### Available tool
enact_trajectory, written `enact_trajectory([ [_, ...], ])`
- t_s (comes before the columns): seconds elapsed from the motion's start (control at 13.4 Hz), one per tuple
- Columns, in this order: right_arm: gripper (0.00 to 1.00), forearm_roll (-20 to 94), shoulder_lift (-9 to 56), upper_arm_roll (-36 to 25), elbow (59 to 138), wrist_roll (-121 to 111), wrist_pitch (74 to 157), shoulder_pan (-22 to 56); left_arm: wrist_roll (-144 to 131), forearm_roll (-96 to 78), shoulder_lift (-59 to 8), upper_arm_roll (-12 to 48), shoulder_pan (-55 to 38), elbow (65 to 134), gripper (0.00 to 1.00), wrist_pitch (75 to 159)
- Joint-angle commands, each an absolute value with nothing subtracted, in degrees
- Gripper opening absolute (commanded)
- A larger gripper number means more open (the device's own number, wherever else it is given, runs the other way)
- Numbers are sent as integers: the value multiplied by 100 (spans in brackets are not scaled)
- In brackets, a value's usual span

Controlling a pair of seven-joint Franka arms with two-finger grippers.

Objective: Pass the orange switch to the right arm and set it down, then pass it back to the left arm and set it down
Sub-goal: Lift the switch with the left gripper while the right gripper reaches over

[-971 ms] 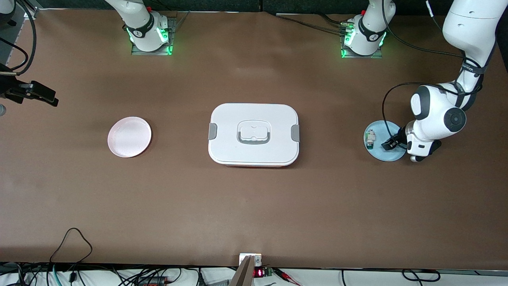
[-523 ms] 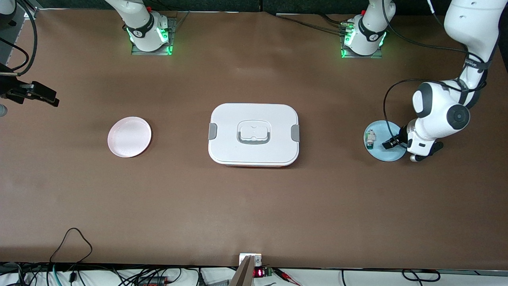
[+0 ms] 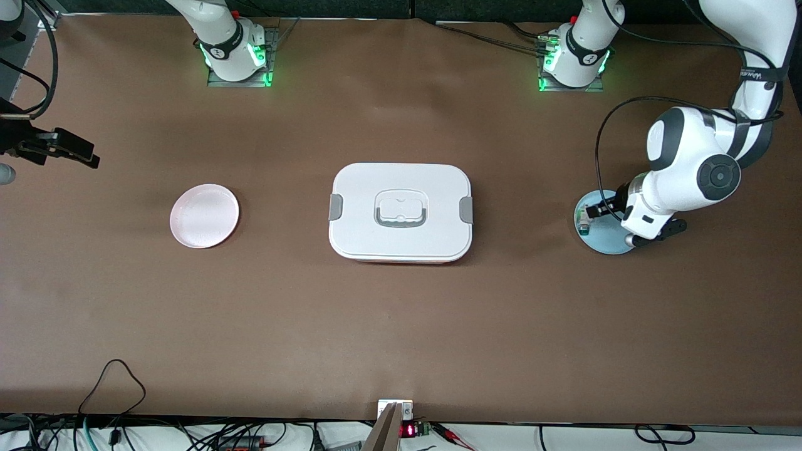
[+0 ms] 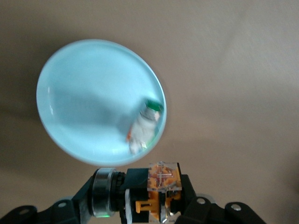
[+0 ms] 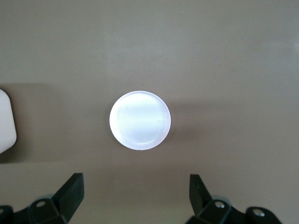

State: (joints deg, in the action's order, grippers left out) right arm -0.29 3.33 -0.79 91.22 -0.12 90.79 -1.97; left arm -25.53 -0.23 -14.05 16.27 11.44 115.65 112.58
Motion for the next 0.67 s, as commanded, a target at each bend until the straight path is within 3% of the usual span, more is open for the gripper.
enact_trajectory([
  [0.0, 100, 140, 413, -61, 9070, -62, 9035, -10, -3642, -139, -1494, 2300, 1151, 10681, 1, 10005],
  [0.22, 100, 1217, 492, -62, 9088, -44, 9070, 26, -4445, -911, -1486, 2934, 1160, 10293, 1, 9520],
  [0.6, 100, 3020, 729, -70, 9175, -70, 9105, 96, -5465, -2254, -1257, 3480, 1187, 9793, 0, 8861],
])
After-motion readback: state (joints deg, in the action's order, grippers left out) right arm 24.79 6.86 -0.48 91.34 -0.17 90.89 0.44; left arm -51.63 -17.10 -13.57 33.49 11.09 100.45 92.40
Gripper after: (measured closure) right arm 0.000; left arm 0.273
